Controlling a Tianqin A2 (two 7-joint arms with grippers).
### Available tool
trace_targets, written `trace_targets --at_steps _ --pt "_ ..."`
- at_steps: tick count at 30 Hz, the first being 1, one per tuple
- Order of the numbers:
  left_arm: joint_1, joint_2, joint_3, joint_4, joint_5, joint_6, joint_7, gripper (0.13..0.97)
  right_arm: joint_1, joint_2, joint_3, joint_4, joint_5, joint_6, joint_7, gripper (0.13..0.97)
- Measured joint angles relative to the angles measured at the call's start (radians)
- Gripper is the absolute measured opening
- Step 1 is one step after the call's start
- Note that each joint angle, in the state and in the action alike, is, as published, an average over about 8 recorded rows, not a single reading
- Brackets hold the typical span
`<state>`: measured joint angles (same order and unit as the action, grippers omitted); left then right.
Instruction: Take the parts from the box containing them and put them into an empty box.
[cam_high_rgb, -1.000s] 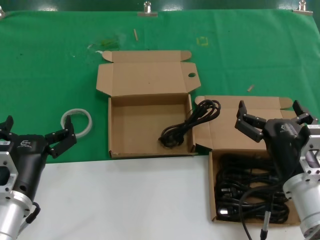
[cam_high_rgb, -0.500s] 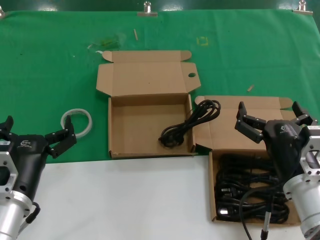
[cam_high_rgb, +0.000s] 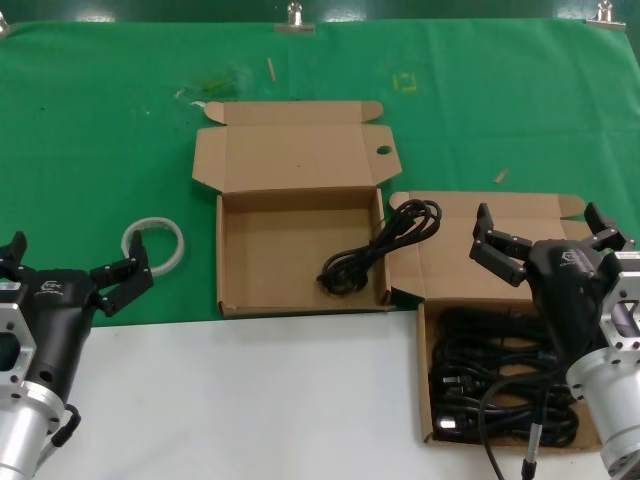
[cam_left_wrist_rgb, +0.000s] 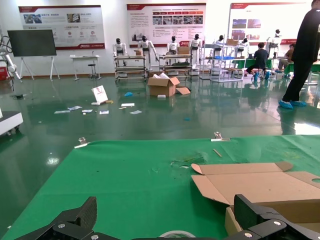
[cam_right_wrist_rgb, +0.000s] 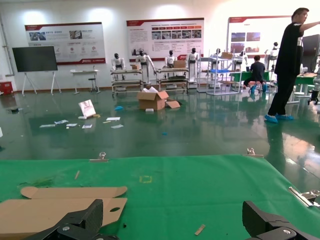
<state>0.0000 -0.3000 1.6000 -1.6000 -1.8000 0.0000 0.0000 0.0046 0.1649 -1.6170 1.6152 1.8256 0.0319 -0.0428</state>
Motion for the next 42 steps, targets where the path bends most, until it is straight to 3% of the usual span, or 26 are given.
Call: trace_targets --at_steps 42 --pt "0.000 0.000 0.000 0.000 0.000 0.000 0.000 0.965 0.000 0.000 0.000 0.000 0.000 0.000 0.000 0.966"
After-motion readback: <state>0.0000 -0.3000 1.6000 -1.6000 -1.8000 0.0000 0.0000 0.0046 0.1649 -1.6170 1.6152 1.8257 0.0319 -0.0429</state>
